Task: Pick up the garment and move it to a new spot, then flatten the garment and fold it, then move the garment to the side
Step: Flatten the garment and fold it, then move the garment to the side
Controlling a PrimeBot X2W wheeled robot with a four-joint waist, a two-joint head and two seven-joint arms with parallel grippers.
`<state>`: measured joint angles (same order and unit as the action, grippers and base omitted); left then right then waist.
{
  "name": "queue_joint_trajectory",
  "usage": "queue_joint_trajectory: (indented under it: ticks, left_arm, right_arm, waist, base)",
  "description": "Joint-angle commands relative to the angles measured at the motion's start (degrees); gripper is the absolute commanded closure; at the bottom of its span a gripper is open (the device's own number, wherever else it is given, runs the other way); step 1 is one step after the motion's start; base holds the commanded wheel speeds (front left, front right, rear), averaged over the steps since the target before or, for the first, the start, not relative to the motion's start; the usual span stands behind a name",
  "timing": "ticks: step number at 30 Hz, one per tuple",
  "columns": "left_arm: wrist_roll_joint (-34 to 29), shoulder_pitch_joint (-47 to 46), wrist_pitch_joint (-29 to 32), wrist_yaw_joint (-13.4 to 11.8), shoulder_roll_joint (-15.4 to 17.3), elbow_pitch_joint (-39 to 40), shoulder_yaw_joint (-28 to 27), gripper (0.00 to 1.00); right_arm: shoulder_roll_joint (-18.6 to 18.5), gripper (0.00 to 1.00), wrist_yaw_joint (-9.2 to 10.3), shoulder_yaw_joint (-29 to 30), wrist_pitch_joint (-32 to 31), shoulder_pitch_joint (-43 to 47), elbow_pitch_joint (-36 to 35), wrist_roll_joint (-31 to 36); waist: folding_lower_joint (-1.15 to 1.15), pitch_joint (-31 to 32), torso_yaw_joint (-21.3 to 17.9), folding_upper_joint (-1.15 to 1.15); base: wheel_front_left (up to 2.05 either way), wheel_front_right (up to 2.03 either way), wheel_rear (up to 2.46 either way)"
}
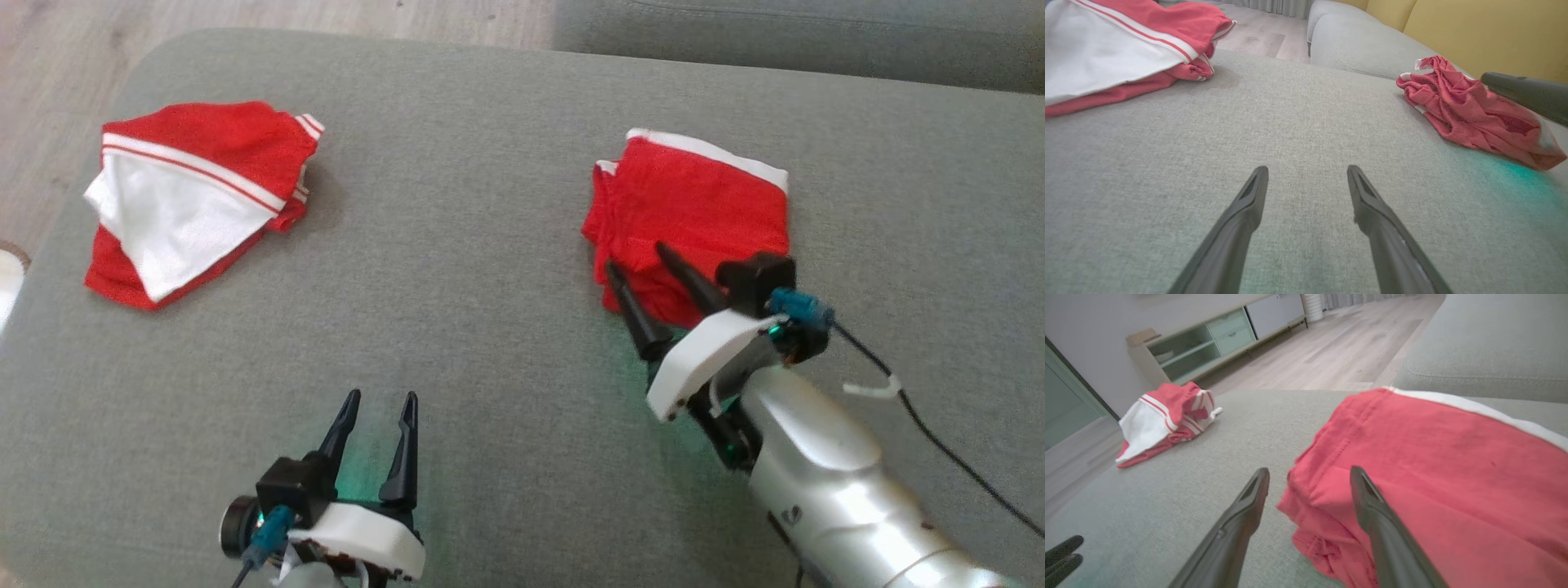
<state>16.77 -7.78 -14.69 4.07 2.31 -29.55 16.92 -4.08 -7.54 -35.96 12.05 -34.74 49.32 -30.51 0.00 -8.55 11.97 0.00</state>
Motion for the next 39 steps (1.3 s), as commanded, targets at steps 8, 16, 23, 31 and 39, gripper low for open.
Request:
queue_joint_trajectory:
  ticks: [8, 16, 23, 31, 39]
  left_arm:
    - [-2.49, -1.29, -0.3, -0.61, 0.57, 1.91, -4.09, 0.0]
    - [-7.14, -2.14, -0.3, -1.12, 1.21, 3.74, -7.58, 0.0]
    - [-11.0, -0.1, -0.3, -2.17, 1.37, 6.73, -9.24, 0.0]
    - [-12.13, 1.53, -0.3, -2.99, 0.85, 8.13, -8.9, 0.0]
    - [-12.01, -0.11, -0.3, -2.23, 0.64, 8.27, -7.31, 0.0]
  right_arm:
    - [1.17, 0.0, 0.05, 3.04, 2.86, 1.2, -3.32, -0.39]
    - [0.06, 0.0, 0.05, 19.96, 2.94, 8.01, -11.56, 8.51]
    - [0.95, 0.0, 0.05, 26.94, 2.94, 14.58, -14.12, 13.63]
    - [1.18, 0.0, 0.05, 27.75, 2.95, 17.6, -14.42, 13.97]
    - [1.19, 0.0, 0.05, 25.13, 2.95, 12.69, -11.89, 14.11]
  waist:
    - [0.0, 0.83, -5.1, 0.0]
    - [0.0, 1.7, -9.96, 0.0]
    - [0.0, 2.29, -12.33, 0.0]
    - [0.0, 1.93, -12.78, 0.0]
    - [0.0, -0.72, -9.19, 0.0]
  base:
    - [0.0, 0.0, 0.0]
    - [0.0, 0.0, 0.0]
    - [0.0, 0.0, 0.0]
    - [0.0, 0.0, 0.0]
    - [0.0, 0.0, 0.0]
